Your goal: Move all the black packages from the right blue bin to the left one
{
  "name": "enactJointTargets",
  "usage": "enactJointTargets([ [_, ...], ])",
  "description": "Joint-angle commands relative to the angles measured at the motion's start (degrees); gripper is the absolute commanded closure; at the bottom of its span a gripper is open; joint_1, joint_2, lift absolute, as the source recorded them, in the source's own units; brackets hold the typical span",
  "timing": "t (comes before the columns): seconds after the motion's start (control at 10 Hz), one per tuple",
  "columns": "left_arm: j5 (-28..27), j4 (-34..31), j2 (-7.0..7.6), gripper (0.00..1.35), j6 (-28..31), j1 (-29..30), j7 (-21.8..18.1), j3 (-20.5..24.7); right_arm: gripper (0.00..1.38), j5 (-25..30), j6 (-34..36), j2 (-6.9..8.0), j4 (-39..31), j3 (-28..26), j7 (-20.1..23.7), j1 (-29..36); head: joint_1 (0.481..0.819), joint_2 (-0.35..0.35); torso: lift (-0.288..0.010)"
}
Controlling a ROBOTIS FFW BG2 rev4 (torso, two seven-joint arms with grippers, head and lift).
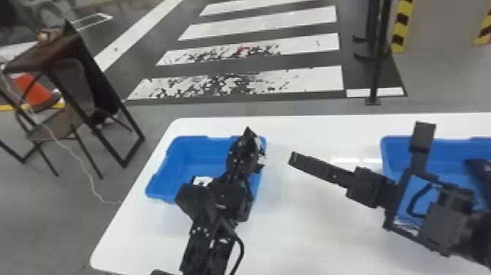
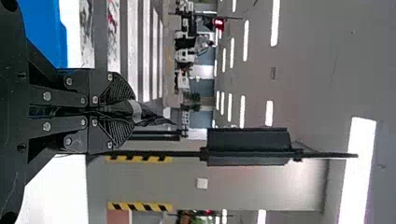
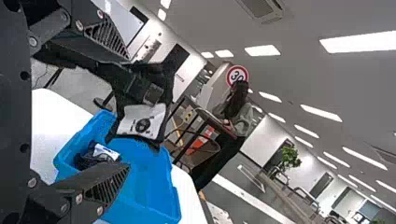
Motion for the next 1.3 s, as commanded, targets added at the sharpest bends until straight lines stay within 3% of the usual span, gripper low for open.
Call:
enactJointTargets([
  [0.0, -3.1, 6.0, -0.62, 0.87, 2.8, -3.5, 0.5, 2.0, 0.15, 0.2, 0.0, -0.11, -0.1, -0.8, 0.2, 0.4, 0.695, 0.316, -0.140],
  [0.1, -7.2, 6.4, -1.06, 0.23, 2.6, -4.0, 1.0, 4.7, 0.15, 0.6, 0.0, -0.19, -0.4, -1.7, 0.6, 1.3, 0.695, 0.322, -0.140],
  [0.2, -7.8, 6.4, -1.14, 0.00, 0.6, -4.0, 1.0, 6.3, 0.15, 0.8, 0.0, -0.28, -0.6, -3.1, 0.9, 2.3, 0.695, 0.334, -0.140],
  [0.4, -6.5, 6.4, -1.58, 0.29, -5.7, -3.1, 1.0, 7.8, 0.15, 1.8, 0.0, -0.37, -1.0, -5.6, 1.3, 3.8, 0.695, 0.348, -0.140],
  [0.5, -4.6, 6.4, -1.58, 0.37, -8.4, -2.4, 1.0, 6.7, 0.15, 2.0, 0.0, -0.37, -1.1, -6.3, 1.5, 4.2, 0.695, 0.348, -0.140],
  [0.7, 4.5, 4.7, -1.06, 0.40, -19.8, 1.2, 0.9, 1.1, 0.15, 8.4, 0.3, 0.07, -4.5, -11.2, 1.5, 7.2, 0.695, 0.320, -0.140],
  [0.8, 10.2, 1.8, -0.26, 0.41, -20.1, 3.3, 0.9, -2.5, 0.15, 13.6, 0.3, 0.42, -5.1, -14.8, 1.0, 8.6, 0.695, 0.307, -0.140],
  [1.0, 18.3, -4.4, 0.61, 0.40, -14.3, 6.2, -1.5, -4.6, 0.15, 32.6, 10.1, 2.09, -22.1, -24.8, -9.7, 16.2, 0.695, 0.206, -0.140],
  [1.2, 19.9, -5.0, 0.70, 0.41, -14.5, 7.1, -1.9, -5.0, 0.15, 39.4, 25.4, 2.88, -26.9, -29.6, -17.3, 16.7, 0.695, 0.075, -0.140],
])
